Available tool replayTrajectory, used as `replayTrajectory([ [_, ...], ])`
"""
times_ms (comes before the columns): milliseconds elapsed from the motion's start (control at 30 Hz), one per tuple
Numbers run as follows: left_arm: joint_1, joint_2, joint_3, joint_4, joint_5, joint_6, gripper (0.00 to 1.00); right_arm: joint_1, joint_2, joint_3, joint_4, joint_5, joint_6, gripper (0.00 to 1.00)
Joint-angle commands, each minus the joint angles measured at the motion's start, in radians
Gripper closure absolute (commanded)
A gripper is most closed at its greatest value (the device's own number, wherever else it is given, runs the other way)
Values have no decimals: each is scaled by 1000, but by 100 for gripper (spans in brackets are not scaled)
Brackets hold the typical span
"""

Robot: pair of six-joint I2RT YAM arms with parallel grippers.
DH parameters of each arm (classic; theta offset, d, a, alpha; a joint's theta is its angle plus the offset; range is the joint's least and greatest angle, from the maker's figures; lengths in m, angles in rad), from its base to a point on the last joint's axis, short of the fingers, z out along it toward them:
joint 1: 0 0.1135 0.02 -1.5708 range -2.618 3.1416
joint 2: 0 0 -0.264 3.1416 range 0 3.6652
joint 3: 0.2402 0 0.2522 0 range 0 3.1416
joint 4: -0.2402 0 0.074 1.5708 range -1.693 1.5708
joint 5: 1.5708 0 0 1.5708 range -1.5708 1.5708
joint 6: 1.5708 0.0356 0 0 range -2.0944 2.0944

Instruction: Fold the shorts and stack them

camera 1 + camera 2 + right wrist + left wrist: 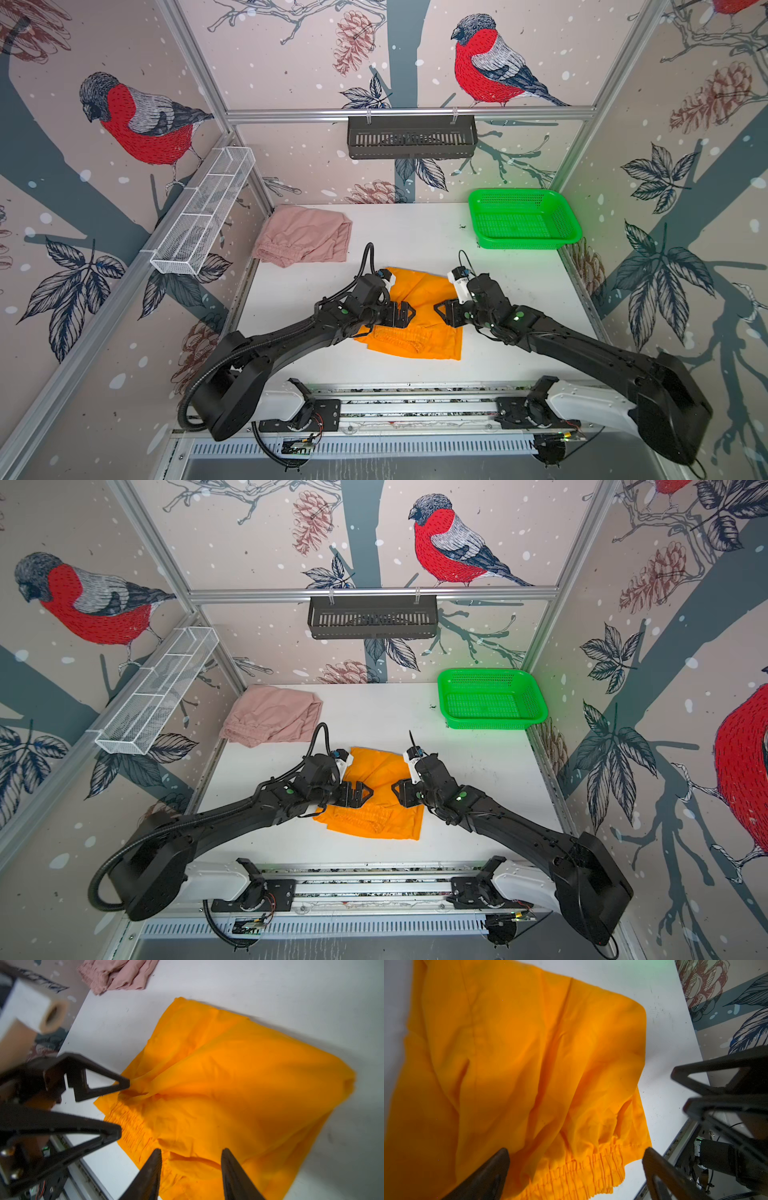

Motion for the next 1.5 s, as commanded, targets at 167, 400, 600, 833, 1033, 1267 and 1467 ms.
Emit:
replayTrajectory([
  [167, 13, -177, -7, -164, -239, -42, 2, 179, 233, 97, 117, -26, -128, 48],
  [400, 180, -302, -55, -214, -252, -33, 2, 176, 341, 5, 132, -44, -101, 61],
  [600, 256, -263, 41, -252, -320, 45, 2, 93, 321, -39, 32, 16, -54, 63],
  [833, 459, 13, 334, -250, -279, 194, 2, 57, 134, 55, 17, 6, -151, 43],
  [1033, 557, 337, 695, -371, -311, 411, 2, -12, 44, 26, 168, -85, -200, 34],
  [1267, 664, 580, 922, -393, -289, 470, 2, -43, 128, 31, 318, -227, -217, 29],
  [1467, 710, 787, 1134, -538, -407, 510, 2, -36, 165, -11, 441, -332, -165, 26],
])
